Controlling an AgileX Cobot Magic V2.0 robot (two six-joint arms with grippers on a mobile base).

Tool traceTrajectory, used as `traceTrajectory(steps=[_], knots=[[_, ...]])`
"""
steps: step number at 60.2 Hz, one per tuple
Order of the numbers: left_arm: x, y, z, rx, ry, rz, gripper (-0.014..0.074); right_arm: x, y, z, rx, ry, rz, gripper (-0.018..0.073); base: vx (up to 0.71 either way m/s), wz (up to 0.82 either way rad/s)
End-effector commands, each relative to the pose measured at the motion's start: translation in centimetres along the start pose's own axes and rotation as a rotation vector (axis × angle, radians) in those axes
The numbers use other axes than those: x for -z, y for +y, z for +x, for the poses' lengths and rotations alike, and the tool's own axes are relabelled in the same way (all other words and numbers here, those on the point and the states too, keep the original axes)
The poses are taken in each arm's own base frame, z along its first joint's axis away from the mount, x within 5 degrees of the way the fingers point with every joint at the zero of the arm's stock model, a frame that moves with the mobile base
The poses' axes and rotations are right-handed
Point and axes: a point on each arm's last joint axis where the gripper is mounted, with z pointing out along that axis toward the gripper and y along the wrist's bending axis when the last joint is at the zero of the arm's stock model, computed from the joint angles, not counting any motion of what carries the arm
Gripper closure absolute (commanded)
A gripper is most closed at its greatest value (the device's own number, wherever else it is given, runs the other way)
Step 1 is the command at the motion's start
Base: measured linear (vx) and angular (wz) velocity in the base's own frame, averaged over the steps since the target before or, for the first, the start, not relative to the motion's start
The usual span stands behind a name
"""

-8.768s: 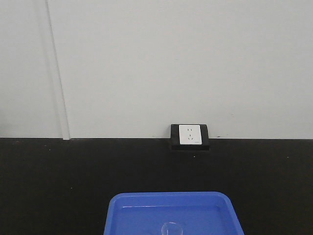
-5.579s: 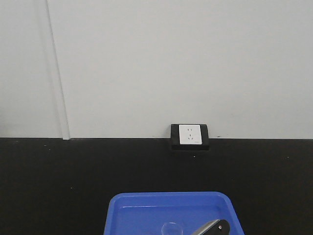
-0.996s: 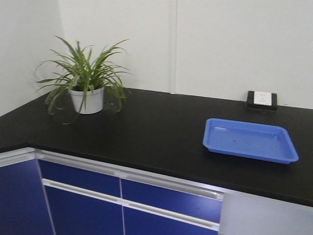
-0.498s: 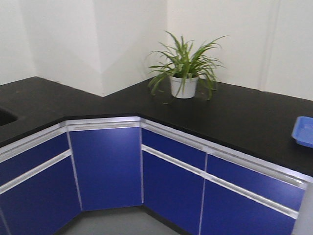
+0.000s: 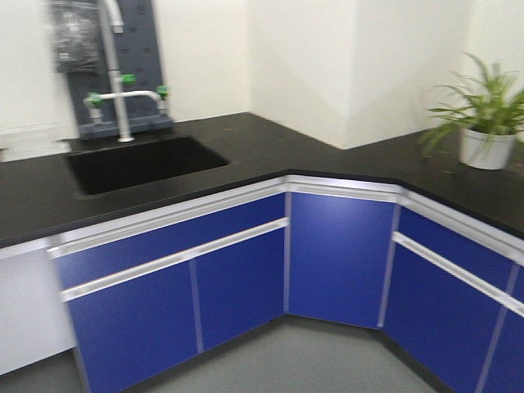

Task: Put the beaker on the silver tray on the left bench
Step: 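Drive the base to the bench with the silver tray, holding the beaker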

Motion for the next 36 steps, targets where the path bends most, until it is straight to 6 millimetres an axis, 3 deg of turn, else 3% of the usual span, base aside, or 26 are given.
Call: traceTrajectory(steps=[1,36], knots=[[-0.16,-0.08,-0.08,0.002,-0.063,0.008,0.0595,0.08,0.27,-1.76,0.006,-0.112,-0.025,0.0570,-0.25,0.68],[-0.16,-0.08,-0.08,0.002,-0.063,0.008,0.0595,0.08,0.27,-1.76,0.006,-0.112,-0.025,0.0570,-0.14,0.55]])
